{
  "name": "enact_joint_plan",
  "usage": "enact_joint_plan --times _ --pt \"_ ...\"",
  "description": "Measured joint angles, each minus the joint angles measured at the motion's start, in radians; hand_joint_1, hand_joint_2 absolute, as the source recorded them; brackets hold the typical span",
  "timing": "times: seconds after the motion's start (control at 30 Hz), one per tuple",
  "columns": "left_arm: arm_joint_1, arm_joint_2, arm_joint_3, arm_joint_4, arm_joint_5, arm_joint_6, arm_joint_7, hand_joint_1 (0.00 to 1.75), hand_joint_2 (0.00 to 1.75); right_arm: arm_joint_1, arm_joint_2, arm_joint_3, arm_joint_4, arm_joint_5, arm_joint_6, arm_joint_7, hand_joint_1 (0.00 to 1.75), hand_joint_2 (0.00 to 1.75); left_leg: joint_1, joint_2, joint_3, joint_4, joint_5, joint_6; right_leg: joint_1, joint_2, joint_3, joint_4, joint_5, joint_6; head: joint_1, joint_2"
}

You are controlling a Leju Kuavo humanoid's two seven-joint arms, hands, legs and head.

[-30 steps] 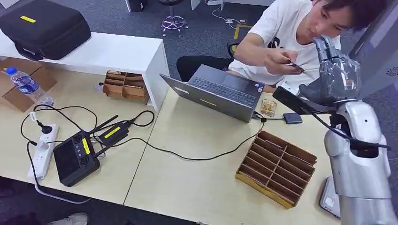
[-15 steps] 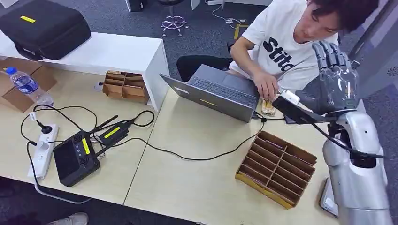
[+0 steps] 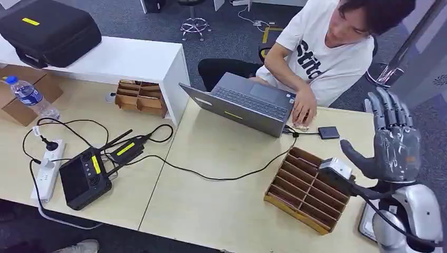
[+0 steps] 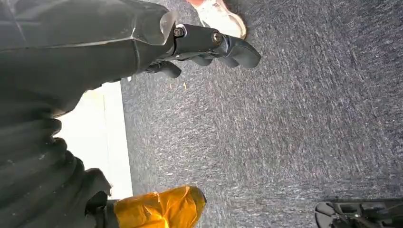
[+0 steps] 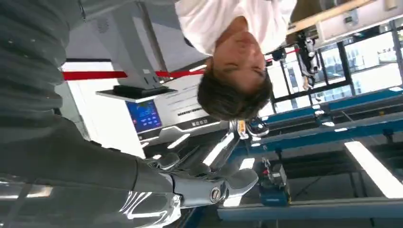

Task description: Pass the card to the sensor for recognition and then transmit it.

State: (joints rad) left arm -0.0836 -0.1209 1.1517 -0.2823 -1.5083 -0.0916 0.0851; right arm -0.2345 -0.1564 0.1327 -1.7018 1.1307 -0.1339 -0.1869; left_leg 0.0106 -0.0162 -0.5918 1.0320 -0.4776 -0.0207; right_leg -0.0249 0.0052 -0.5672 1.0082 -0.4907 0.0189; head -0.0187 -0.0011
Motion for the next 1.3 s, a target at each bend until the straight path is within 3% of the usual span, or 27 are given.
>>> enact_joint_plan --times 0.33,0.8,1.3 --pt "0.0 -0.001 0.013 0.0 0.006 0.002 0.007 0.0 1.75 0.138 0.015 -0.083 0.019 -0.012 -0.011 -0.039 0.0 1.75 0.0 -0.001 0.0 0.0 0.0 0.0 0.0 -0.002 0.001 0.0 -0.001 0.001 0.0 0.0" --pt "-0.002 -0.004 0.015 0.0 -0.003 0.002 0.007 0.0 1.75 0.105 0.059 -0.073 0.213 0.07 -0.011 -0.016 0.0 1.75 0.0 -0.001 0.0 0.0 0.0 0.0 0.0 -0.002 0.001 0.0 -0.001 0.001 0.0 0.0" --pt "-0.003 -0.005 0.015 0.0 -0.008 0.002 0.007 0.0 1.75 0.091 0.079 -0.067 0.275 0.072 -0.011 -0.016 0.0 1.75 0.0 -0.001 0.0 0.0 0.0 0.0 0.0 -0.002 0.001 0.0 -0.001 0.001 0.0 0.0"
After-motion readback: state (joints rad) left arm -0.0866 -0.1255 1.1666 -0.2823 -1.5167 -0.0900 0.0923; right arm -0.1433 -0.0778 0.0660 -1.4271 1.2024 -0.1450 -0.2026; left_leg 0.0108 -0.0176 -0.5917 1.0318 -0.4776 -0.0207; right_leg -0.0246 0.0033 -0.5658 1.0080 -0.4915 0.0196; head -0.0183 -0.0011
